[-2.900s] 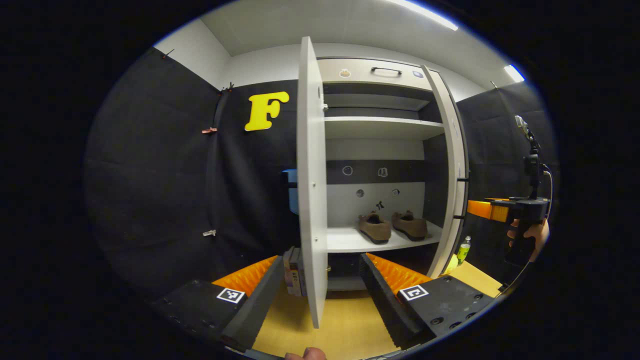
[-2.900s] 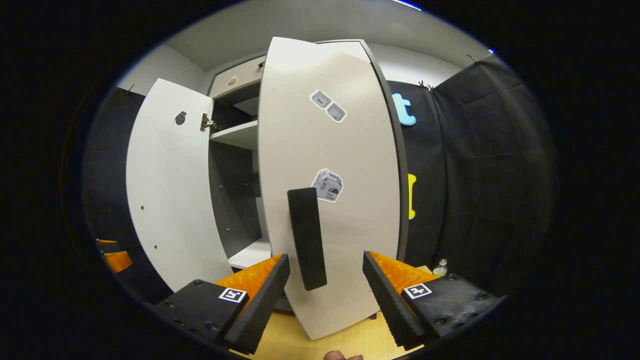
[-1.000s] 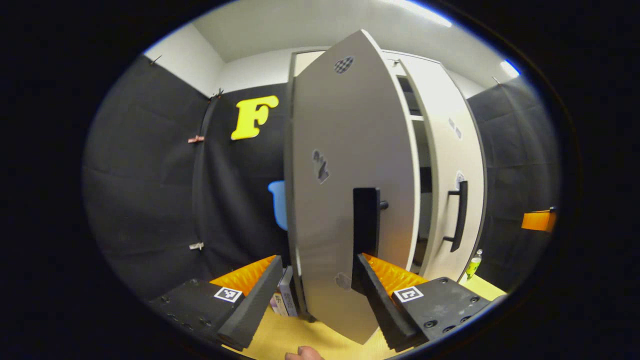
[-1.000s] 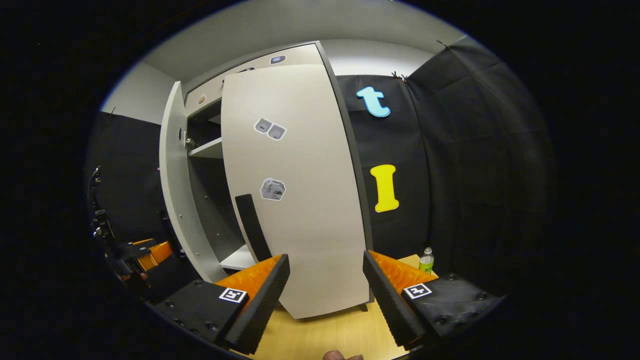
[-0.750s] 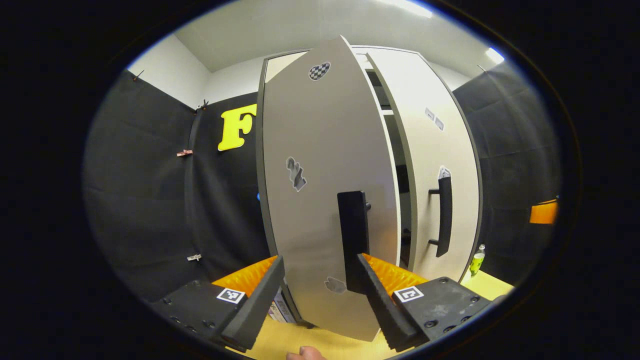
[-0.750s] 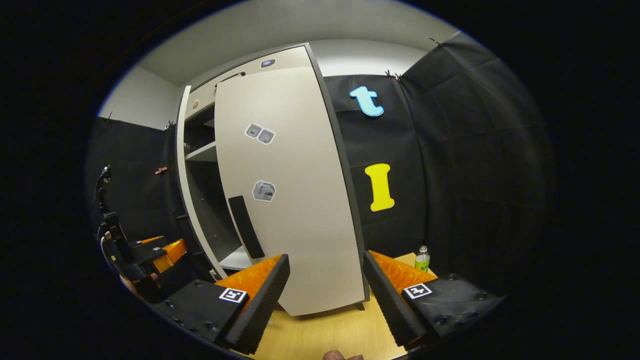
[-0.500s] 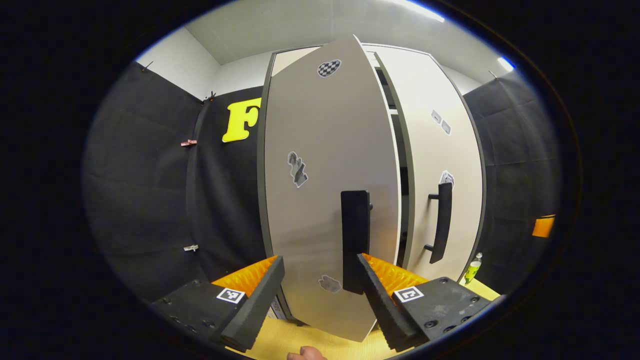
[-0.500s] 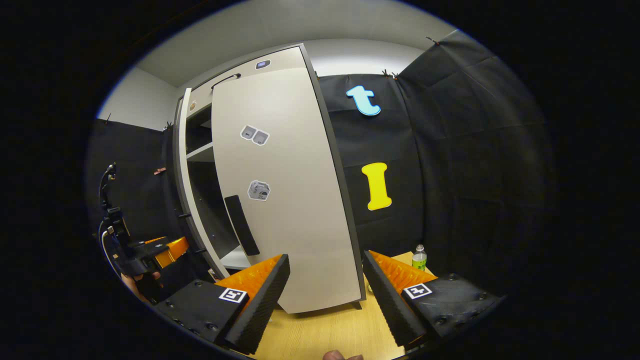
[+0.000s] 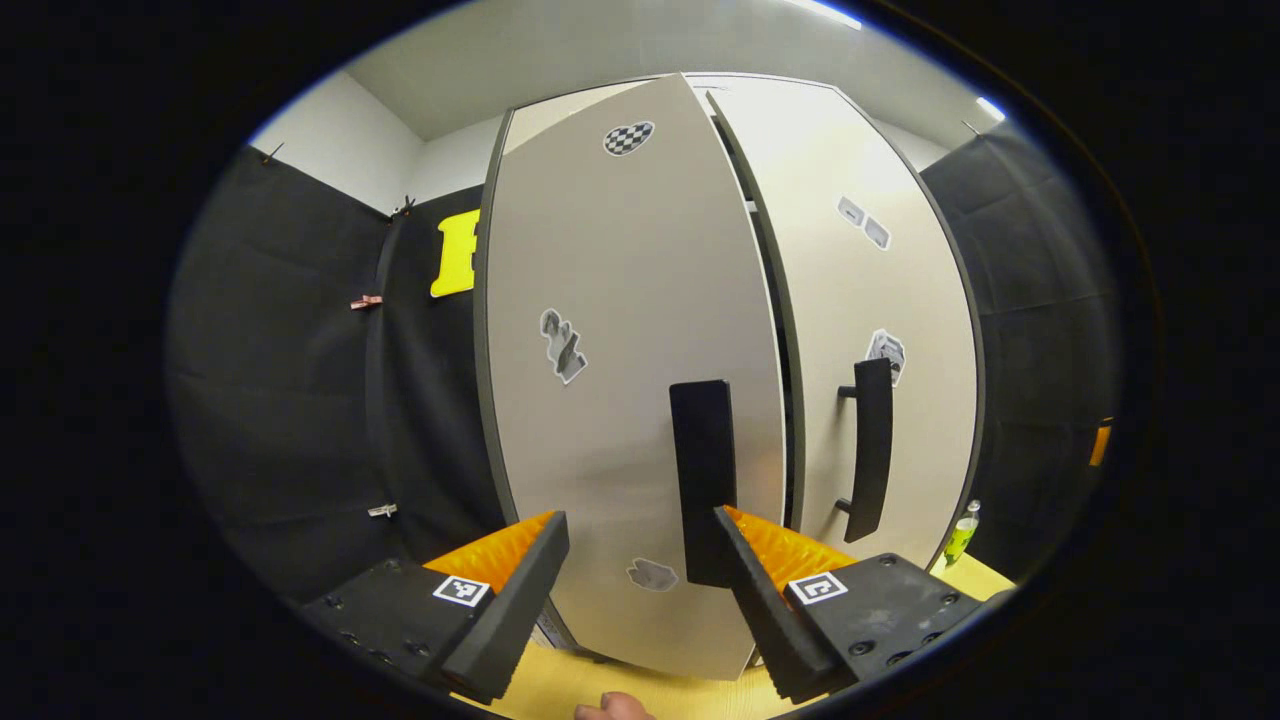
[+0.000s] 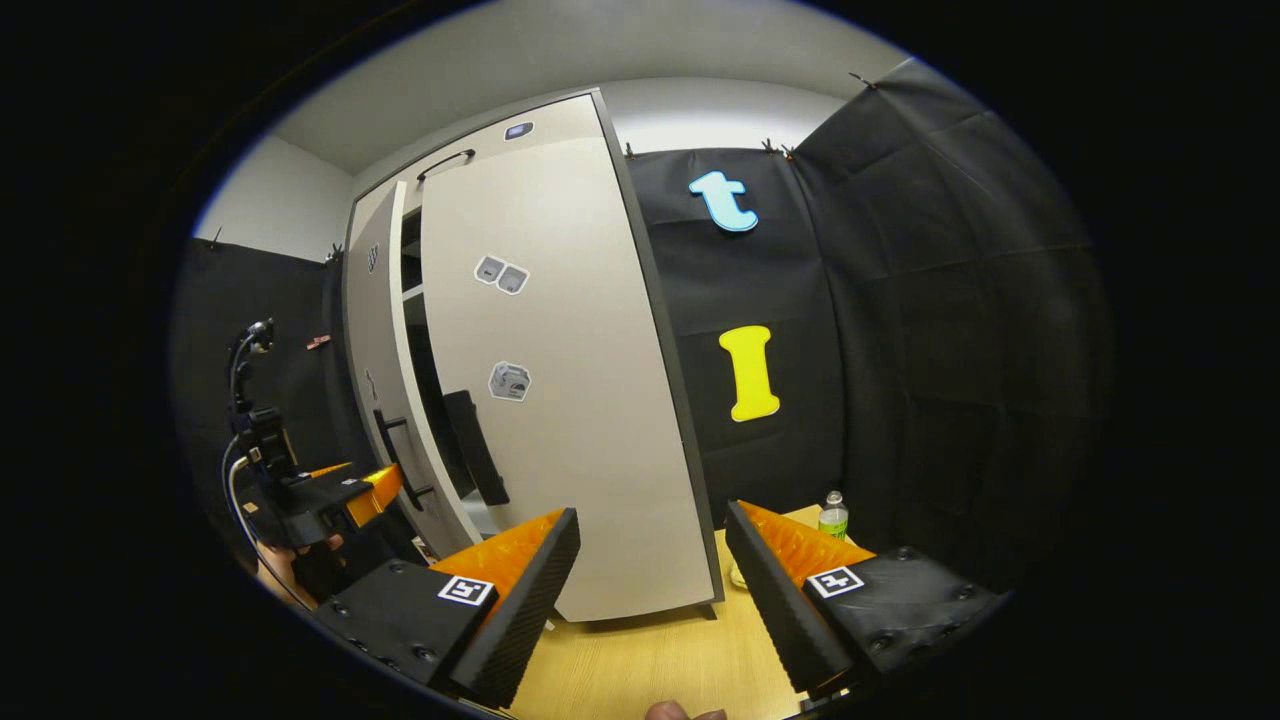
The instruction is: Grab one shoe with the right hand and put it into the shoe cabinet, grab the other shoe with the left hand and put it into the shoe cabinet; then close the right door with the right hand and the left door with the left hand.
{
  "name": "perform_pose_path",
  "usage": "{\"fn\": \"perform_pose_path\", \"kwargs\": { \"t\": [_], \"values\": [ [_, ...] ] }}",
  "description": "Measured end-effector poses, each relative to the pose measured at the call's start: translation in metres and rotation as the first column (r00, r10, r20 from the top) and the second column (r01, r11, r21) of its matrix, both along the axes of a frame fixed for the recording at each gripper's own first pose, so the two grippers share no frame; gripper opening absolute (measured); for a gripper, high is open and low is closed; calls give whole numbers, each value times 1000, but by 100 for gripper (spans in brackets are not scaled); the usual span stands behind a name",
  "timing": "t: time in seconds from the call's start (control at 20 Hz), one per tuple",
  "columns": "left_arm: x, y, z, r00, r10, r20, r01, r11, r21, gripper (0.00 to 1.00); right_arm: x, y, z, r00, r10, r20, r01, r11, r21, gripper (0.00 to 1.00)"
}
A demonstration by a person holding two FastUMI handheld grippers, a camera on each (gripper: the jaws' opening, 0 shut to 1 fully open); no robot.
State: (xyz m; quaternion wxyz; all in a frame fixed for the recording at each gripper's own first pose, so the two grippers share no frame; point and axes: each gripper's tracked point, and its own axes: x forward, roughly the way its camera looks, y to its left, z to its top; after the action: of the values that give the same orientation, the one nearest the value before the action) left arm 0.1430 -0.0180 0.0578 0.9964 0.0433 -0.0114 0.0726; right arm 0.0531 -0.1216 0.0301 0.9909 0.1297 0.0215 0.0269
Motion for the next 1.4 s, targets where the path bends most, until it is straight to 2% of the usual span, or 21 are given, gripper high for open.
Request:
{"fn": "perform_pose_path", "kwargs": {
  "t": [0.2, 0.35, 0.65, 1.05, 1.1, 1.15, 1.4],
  "values": [
    [5, -2, 1, 1000, 10, 6, -10, 1000, 18, 93, 1, 1, -2, 1000, 14, -3, -14, 1000, -4, 98],
    [1, -7, 0, 1000, -7, 13, 7, 1000, -4, 93, 4, 3, -1, 1000, 27, 0, -27, 1000, -3, 98],
    [-29, -32, -6, 999, -50, -8, 50, 998, -42, 96, 7, 2, 0, 999, 39, 14, -38, 999, -35, 98],
    [-63, -72, -4, 994, -112, 2, 112, 993, -23, 96, 14, 0, 4, 998, 58, 20, -58, 998, -37, 98],
    [-66, -76, -3, 993, -119, 8, 119, 992, -29, 99, 14, 1, 5, 998, 62, 23, -61, 997, -45, 98],
    [-69, -79, -3, 992, -124, 10, 124, 992, -37, 96, 14, 3, 5, 997, 66, 26, -65, 996, -54, 98],
    [-77, -80, -1, 994, -111, 19, 112, 991, -73, 96, 16, 13, 6, 995, 90, 33, -86, 993, -85, 98]
  ]
}}
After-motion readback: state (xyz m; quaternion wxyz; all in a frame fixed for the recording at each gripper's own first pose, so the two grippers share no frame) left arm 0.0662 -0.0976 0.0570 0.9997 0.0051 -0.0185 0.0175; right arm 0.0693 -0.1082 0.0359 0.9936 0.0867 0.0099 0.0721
